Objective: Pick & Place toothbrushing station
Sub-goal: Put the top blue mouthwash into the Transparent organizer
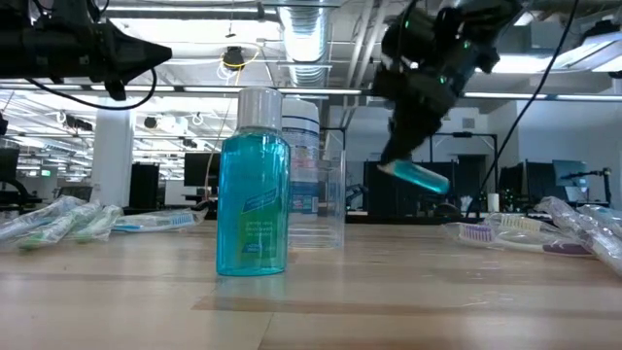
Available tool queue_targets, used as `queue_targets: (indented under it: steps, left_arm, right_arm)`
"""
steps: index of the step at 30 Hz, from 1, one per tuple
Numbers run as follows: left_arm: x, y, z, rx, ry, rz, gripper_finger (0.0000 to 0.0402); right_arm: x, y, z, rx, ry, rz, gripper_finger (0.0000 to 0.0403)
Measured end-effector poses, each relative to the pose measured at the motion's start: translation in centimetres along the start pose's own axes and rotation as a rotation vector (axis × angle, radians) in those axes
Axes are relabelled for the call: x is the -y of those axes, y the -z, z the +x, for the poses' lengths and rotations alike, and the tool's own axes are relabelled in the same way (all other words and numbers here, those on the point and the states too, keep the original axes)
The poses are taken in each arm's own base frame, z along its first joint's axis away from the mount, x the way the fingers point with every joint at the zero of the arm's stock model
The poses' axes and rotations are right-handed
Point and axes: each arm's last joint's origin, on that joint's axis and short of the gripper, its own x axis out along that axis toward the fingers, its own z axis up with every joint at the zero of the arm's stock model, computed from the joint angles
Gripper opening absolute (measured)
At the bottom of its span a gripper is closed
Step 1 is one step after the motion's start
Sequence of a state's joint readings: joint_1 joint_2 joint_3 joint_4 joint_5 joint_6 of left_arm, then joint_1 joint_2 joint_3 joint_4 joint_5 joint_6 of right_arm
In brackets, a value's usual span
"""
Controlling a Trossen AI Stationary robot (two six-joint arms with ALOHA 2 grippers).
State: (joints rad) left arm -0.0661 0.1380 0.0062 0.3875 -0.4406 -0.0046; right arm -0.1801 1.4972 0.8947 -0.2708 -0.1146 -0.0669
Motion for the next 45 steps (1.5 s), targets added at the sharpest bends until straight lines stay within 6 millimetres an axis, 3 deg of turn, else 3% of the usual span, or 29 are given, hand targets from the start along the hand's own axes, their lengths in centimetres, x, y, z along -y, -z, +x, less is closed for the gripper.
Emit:
queue_targets:
  steps: [19,32,45]
  left_arm:
    - [0.0,-0.1,0.0,0.008,0.0,-0.004,0.0002]
    - [0.0,-0.1,0.0,0.011,0.0,-0.005,0.0002]
    - [0.0,-0.1,0.0,0.014,0.0,-0.007,0.0002]
  right_arm:
    - [-4.2,-2.8,-1.0,0.35,-0.122,-0.128,0.0086]
    - [-5.0,-1.9,-0.8,0.63,-0.183,-0.166,0.0086]
    - [-5.2,0.9,-1.4,0.918,-0.211,-0.166,0.0086]
